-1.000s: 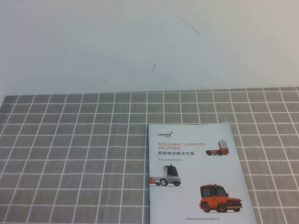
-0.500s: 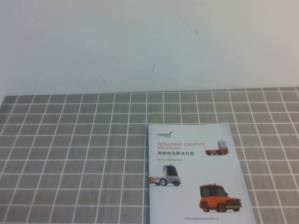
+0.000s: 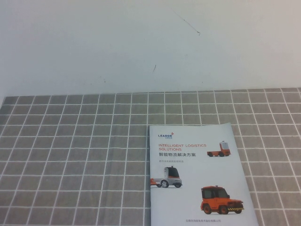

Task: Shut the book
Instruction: 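Close the open booklet and leave it lying on the table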

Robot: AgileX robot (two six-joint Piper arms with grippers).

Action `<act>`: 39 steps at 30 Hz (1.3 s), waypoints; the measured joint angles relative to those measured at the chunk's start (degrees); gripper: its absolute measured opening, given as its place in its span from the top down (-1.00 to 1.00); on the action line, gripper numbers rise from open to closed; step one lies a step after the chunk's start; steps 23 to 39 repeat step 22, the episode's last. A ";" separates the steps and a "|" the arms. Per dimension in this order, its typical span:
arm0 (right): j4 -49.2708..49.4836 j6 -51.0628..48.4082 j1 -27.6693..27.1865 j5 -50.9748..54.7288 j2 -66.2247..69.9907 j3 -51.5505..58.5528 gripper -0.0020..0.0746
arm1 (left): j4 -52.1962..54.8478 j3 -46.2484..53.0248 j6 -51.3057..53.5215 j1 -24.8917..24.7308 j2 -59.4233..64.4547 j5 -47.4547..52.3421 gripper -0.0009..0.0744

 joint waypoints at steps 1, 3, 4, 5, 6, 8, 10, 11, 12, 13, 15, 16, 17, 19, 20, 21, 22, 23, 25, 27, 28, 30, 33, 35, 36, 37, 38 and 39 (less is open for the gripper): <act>0.11 -0.15 -0.41 -0.86 -0.26 1.69 0.95 | 0.00 0.00 0.00 0.00 0.00 0.00 0.99; 0.34 -0.15 -0.64 -2.21 -0.27 4.46 0.95 | 0.00 0.00 0.00 0.00 0.00 0.00 0.99; 0.61 -0.15 -0.68 -3.24 -0.27 5.90 0.95 | 0.00 0.00 0.00 0.00 0.00 0.00 0.99; 0.97 -0.18 -0.78 -4.22 -0.27 7.36 0.95 | 0.00 0.00 0.00 0.00 0.00 0.09 0.99; 1.41 -0.18 -0.77 -5.02 -0.27 8.81 0.95 | 0.00 0.00 0.00 0.00 0.00 0.09 0.99; 2.92 -0.54 -0.77 -7.48 -0.27 11.21 0.95 | 0.00 0.00 0.00 0.00 -0.03 0.09 0.99; 4.48 -2.46 -0.81 -10.05 -0.40 11.66 0.95 | 0.00 0.00 0.00 0.00 -0.13 0.13 0.99; 4.92 -4.37 -0.81 -10.44 -0.77 11.66 0.95 | 0.00 0.00 0.00 0.00 -0.13 0.13 0.99; 5.18 -6.03 -0.66 -10.72 -1.16 11.78 0.95 | 0.00 0.00 0.00 0.00 -0.13 0.13 0.99; 5.31 -8.31 -0.27 -10.98 -1.60 11.87 0.95 | 0.00 0.00 0.00 0.00 -0.13 0.13 0.99; 6.30 -10.42 0.00 -11.23 -2.03 11.87 0.95 | 0.00 0.00 0.00 0.00 -0.13 0.22 0.99; 6.91 -10.67 0.00 -11.33 -2.09 11.87 0.95 | 0.00 0.00 0.00 0.00 -0.13 0.22 0.99; 7.73 -10.88 0.00 -11.33 -2.07 11.87 0.95 | 0.00 0.00 0.00 0.00 -0.13 0.22 0.99; 9.36 -10.88 0.00 -11.33 -2.07 11.87 0.95 | 0.00 0.00 0.00 0.00 -0.13 0.22 0.99; 9.79 -10.88 0.00 -11.33 -2.07 11.87 0.95 | 0.00 0.00 0.00 0.00 -0.13 0.26 0.99; 10.14 -10.88 0.00 -11.33 -2.07 11.87 0.95 | 0.00 0.00 0.00 0.00 -0.13 0.26 0.99; 10.37 -10.88 0.00 -11.33 -2.07 11.87 0.95 | 0.00 0.00 0.00 0.00 -0.13 0.36 0.99; 10.37 -10.88 0.00 -11.33 -2.07 11.87 0.95 | 0.00 0.00 0.00 0.00 -0.13 0.36 0.99; 10.37 -10.88 0.00 -11.33 -2.07 11.87 0.95 | 0.00 0.00 0.00 0.00 -0.13 0.36 0.99; 10.37 -10.88 0.00 -11.33 -2.07 11.87 0.95 | 0.00 0.00 0.00 0.00 -0.13 0.36 0.99; 10.37 -10.88 0.00 -11.33 -2.07 11.87 0.95 | 0.00 0.00 0.00 0.00 -0.13 0.36 0.99; 10.37 -10.88 0.00 -11.33 -2.07 11.87 0.95 | 0.00 0.00 0.00 0.00 -0.13 0.36 0.99; 10.37 -10.88 0.00 -11.33 -2.07 11.87 0.95 | 0.00 0.00 0.00 0.00 -0.13 0.36 0.99; 10.37 -10.88 0.00 -11.33 -2.07 11.87 0.95 | 0.00 0.00 0.00 0.00 -0.13 0.36 0.99; 10.37 -10.88 0.00 -11.33 -2.07 11.87 0.95 | 0.00 0.00 0.00 0.00 -0.13 0.36 0.99; 10.37 -10.88 0.00 -11.33 -2.07 11.87 0.95 | 0.00 0.00 0.00 0.00 -0.13 0.36 0.99; 10.37 -10.88 0.00 -11.33 -2.07 11.87 0.95 | 0.00 0.00 0.00 0.00 -0.13 0.36 0.99; 10.37 -10.88 0.00 -11.33 -2.07 11.87 0.95 | 0.00 0.00 0.00 0.00 -0.13 0.36 0.99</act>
